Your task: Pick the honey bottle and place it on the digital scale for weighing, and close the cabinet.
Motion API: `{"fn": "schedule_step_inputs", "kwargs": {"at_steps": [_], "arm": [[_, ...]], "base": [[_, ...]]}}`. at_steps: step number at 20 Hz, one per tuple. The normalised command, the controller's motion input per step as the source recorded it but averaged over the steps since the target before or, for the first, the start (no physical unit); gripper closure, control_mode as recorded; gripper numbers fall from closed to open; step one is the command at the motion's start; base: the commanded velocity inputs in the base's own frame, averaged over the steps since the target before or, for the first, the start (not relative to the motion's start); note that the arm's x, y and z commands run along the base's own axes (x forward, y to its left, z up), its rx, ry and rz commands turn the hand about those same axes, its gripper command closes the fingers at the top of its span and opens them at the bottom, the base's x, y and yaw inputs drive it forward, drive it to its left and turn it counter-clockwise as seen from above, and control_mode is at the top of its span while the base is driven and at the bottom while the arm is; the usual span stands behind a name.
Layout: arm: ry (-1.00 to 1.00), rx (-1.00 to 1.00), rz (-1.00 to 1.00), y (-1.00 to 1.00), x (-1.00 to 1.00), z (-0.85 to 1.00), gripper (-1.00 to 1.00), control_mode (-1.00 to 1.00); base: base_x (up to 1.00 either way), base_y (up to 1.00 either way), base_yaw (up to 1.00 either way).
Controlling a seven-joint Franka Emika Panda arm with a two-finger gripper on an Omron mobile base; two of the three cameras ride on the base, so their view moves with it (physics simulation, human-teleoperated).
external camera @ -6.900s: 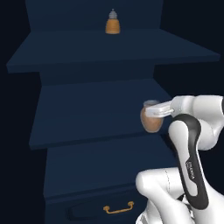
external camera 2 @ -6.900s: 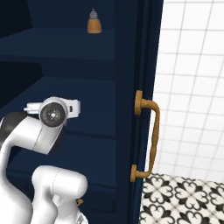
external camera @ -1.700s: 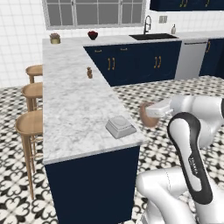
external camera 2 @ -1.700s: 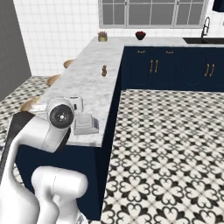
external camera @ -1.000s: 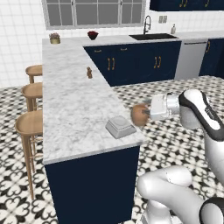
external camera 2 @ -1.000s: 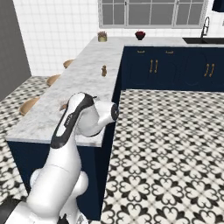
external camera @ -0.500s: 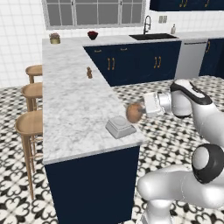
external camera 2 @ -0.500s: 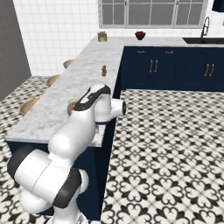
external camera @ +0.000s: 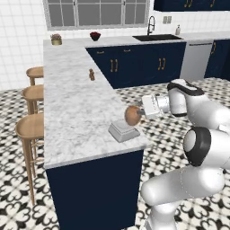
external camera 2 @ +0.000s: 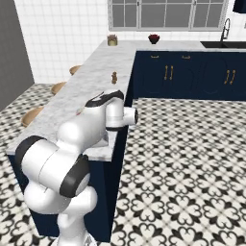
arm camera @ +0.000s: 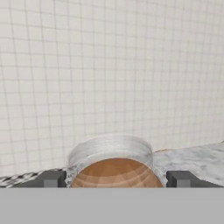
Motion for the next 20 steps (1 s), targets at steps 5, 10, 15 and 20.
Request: {"fn": "schedule_step_inputs", "kwargs": {"at_steps": [5,10,15,20], "arm": [[0.00,0.00,0.00,0.00,0.00,-0.26,1.00,-1.00],[-0.02,0.00,0.00,0.05,0.13,-0.21,1.00,-1.00],[-0.08,-0.01,0.00,0.14,0.22,-0.20,1.00,-1.00],[-0.06,0.00,0.00,0.12,0.36,-0.21,1.00,-1.00]], "base": [[0.00,0.00,0.00],[0.00,0.00,0.00],[0.00,0.00,0.00],[0.00,0.00,0.00]]}}
